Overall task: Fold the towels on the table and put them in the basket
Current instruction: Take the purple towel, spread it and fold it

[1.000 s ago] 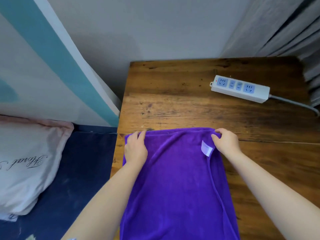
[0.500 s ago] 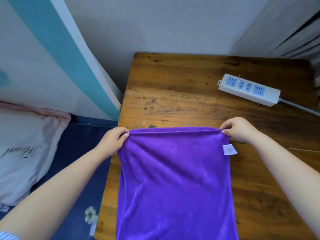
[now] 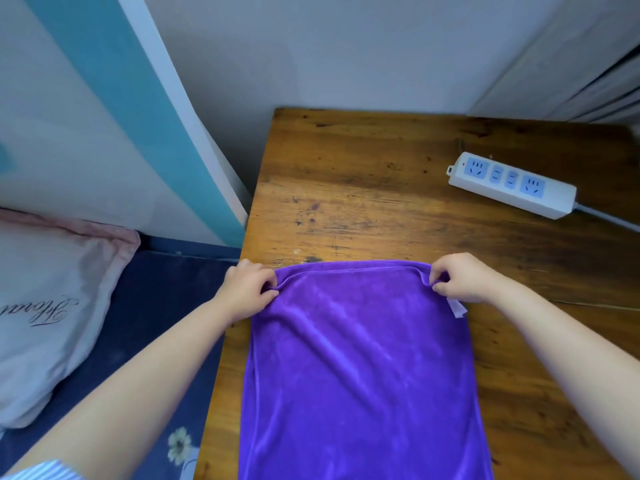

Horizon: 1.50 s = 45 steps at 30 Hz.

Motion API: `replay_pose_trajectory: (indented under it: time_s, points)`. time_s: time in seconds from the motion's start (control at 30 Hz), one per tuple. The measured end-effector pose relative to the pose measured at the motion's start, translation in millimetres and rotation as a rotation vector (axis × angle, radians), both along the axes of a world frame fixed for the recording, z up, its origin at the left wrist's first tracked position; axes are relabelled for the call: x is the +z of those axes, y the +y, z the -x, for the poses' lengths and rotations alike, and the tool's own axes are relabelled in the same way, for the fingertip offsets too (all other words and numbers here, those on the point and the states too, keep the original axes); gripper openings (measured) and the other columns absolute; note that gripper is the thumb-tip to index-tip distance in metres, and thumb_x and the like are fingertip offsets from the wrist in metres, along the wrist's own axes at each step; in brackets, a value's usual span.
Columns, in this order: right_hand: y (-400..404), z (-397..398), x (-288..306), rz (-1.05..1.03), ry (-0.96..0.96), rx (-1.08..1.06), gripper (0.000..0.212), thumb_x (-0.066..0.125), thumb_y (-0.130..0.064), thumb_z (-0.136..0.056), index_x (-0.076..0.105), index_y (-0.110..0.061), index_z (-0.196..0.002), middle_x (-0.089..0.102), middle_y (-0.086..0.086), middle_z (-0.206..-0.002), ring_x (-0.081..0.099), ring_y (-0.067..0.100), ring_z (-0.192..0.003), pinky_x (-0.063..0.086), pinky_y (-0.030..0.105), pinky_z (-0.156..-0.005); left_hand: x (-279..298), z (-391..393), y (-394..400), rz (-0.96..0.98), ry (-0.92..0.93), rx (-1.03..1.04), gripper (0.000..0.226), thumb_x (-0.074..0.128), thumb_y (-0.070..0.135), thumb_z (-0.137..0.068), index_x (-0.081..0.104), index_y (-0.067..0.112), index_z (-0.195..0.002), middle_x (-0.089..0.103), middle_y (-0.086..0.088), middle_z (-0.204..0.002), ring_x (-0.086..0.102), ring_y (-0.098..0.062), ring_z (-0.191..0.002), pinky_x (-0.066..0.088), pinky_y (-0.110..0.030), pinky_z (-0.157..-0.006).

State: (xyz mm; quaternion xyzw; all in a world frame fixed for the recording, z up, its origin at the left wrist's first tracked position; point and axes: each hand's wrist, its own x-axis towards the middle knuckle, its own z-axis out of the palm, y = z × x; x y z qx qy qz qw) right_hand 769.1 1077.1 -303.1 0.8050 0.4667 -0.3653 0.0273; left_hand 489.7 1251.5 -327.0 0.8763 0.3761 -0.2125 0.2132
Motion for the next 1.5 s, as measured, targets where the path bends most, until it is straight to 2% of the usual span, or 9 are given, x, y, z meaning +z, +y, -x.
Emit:
replay_pose_trajectory:
  time_s: [0.17, 0.4, 0.63, 0.8, 0.9, 0.97, 1.07, 1.27, 1.5]
  points:
    - [-2, -10, 18, -0.081, 0.033, -0.087, 0.007, 0.059, -0.009, -0.085, 0.065, -0.012, -0.083, 0.059, 0.002, -0.086, 0.052, 0.015, -0.083, 0.039, 0.023, -0.071, 15, 7, 6, 0.11, -0.23, 0.106, 0.022, 0.054, 0.016, -0.091, 0.046, 0.024, -0.073, 0.051, 0.006, -0.081, 0.049, -0.019, -0.085, 0.034, -0.025, -0.069]
    - [-15, -15, 31, -0.126, 0.071, -0.247, 0.005, 0.059, -0.009, -0.087, 0.057, -0.011, -0.083, 0.058, 0.004, -0.086, 0.053, 0.017, -0.084, 0.041, 0.019, -0.058, 25, 22, 5, 0.092, -0.26, 0.232, 0.015, 0.051, 0.021, -0.094, 0.045, 0.015, -0.082, 0.054, 0.001, -0.077, 0.049, -0.02, -0.076, 0.034, -0.024, -0.058]
    - [-21, -16, 67, -0.164, -0.019, -0.27, 0.024, 0.06, -0.009, -0.086, 0.05, -0.02, -0.067, 0.056, 0.003, -0.083, 0.053, 0.018, -0.084, 0.04, 0.02, -0.056, 68, 16, 5, 0.007, -0.268, 0.159, 0.034, 0.05, 0.024, -0.094, 0.049, 0.015, -0.128, 0.063, -0.008, -0.112, 0.057, -0.027, -0.107, 0.042, -0.031, -0.088]
    - [-11, -21, 139, -0.277, -0.204, -0.224, 0.006, 0.061, -0.003, -0.08, 0.066, -0.001, -0.076, 0.062, 0.011, -0.083, 0.055, 0.022, -0.086, 0.036, 0.021, -0.056, 128, 3, 25, -0.053, -0.307, 0.025, 0.018, 0.052, 0.023, -0.093, 0.06, 0.008, -0.087, 0.064, -0.012, -0.09, 0.057, -0.026, -0.086, 0.038, -0.029, -0.07]
    - [-6, -27, 186, -0.373, -0.309, -0.222, 0.012, 0.062, -0.001, -0.077, 0.07, 0.005, -0.084, 0.069, 0.02, -0.093, 0.06, 0.03, -0.098, 0.032, 0.021, -0.068, 173, -9, 33, -0.195, -0.357, 0.014, 0.038, 0.049, 0.028, -0.094, 0.032, 0.023, -0.061, 0.055, -0.015, -0.08, 0.052, -0.03, -0.079, 0.035, -0.034, -0.067]
    - [-4, -31, 218, -0.46, -0.364, -0.241, 0.014, 0.062, 0.0, -0.077, 0.07, 0.006, -0.087, 0.07, 0.022, -0.096, 0.061, 0.031, -0.099, 0.033, 0.024, -0.07, 205, -17, 38, -0.346, -0.368, -0.033, 0.043, 0.045, 0.031, -0.096, 0.025, 0.019, -0.06, 0.059, -0.022, -0.088, 0.056, -0.035, -0.086, 0.038, -0.037, -0.071]
    - [-11, -32, 270, -0.66, -0.419, -0.29, 0.015, 0.06, 0.005, -0.076, 0.069, 0.01, -0.088, 0.069, 0.027, -0.095, 0.062, 0.034, -0.097, 0.032, 0.025, -0.068, 253, -22, 47, -0.545, -0.503, -0.133, 0.045, 0.04, 0.034, -0.097, 0.049, 0.001, -0.069, 0.062, -0.028, -0.087, 0.06, -0.038, -0.085, 0.042, -0.041, -0.071]
    - [-25, -42, 312, -0.874, -0.451, -0.345, 0.013, 0.06, 0.01, -0.073, 0.068, 0.011, -0.083, 0.069, 0.027, -0.093, 0.063, 0.036, -0.092, 0.035, 0.01, -0.064, 288, -21, 71, -0.999, -0.729, -0.558, 0.08, 0.009, 0.047, -0.099, 0.046, 0.008, -0.04, 0.052, -0.007, -0.039, 0.053, -0.022, -0.033, 0.037, -0.016, -0.034]
    - [-39, -31, 315, -0.864, -0.53, -0.344, 0.015, 0.057, 0.009, -0.075, 0.068, 0.012, -0.085, 0.068, 0.029, -0.092, 0.063, 0.037, -0.093, 0.041, 0.032, -0.078, 291, -32, 62, -1.043, -0.643, -0.622, 0.037, 0.059, 0.026, -0.076, 0.057, 0.005, -0.046, 0.058, -0.011, -0.047, 0.058, -0.027, -0.038, 0.046, -0.026, -0.034]
